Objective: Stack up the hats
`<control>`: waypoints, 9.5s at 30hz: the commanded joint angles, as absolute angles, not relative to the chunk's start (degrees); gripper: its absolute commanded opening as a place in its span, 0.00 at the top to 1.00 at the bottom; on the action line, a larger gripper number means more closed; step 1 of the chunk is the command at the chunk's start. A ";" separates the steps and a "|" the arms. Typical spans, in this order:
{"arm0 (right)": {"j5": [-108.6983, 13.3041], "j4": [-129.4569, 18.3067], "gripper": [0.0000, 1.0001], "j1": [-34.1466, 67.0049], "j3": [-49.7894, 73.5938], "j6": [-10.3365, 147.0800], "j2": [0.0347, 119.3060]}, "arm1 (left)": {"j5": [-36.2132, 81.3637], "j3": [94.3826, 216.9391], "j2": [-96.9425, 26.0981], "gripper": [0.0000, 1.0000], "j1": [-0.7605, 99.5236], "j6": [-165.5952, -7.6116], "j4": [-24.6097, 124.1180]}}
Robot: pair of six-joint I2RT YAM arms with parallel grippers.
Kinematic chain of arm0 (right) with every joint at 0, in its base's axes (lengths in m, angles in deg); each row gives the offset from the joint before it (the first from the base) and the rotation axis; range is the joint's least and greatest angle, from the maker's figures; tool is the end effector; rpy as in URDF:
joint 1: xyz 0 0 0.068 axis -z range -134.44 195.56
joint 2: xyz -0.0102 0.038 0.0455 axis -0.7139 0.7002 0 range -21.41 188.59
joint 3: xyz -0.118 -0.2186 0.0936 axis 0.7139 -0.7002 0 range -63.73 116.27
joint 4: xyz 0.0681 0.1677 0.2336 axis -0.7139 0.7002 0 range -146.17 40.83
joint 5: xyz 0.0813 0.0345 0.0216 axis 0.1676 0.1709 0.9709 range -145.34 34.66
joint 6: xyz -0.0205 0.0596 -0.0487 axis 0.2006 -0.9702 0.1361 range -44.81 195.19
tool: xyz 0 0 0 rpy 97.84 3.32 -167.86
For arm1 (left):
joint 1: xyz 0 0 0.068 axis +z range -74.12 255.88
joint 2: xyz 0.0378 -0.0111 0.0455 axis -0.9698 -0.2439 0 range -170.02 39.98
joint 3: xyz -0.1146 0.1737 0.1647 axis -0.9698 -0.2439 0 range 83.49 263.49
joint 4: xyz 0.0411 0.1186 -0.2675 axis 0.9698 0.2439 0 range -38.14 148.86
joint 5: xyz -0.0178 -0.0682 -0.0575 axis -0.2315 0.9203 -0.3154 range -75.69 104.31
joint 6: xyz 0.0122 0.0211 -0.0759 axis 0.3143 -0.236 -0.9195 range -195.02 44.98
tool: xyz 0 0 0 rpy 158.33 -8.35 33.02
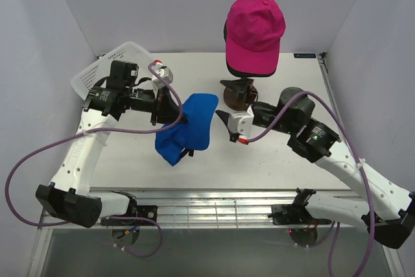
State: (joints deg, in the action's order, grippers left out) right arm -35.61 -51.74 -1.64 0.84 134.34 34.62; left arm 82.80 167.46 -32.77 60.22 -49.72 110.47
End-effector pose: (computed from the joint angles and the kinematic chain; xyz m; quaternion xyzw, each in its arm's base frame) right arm 0.1760 0.2240 0.4371 -0.6124 0.3019 0.0409 0.7295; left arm 0.2477 -0.1357 0.3987 0.4610 0.6500 -0.4971 0.3433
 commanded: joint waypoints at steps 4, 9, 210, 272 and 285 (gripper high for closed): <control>-35.12 -47.38 0.05 -8.31 6.75 149.01 38.35 | 83.93 168.74 -32.26 1.00 57.95 -44.53 114.86; -37.23 -43.87 0.10 -13.76 7.02 150.42 40.55 | 83.31 169.89 -34.19 1.00 57.34 -42.51 116.63; -39.70 -49.27 0.17 17.61 4.46 135.05 36.77 | 40.06 187.03 -49.93 0.31 51.98 -60.78 100.99; -83.45 -53.45 0.11 31.23 34.45 63.40 52.16 | 37.70 181.05 -46.59 0.34 51.89 -61.31 100.28; -79.35 -34.99 0.11 45.46 0.98 61.57 37.57 | 26.71 169.46 -41.67 0.32 52.50 -61.31 97.22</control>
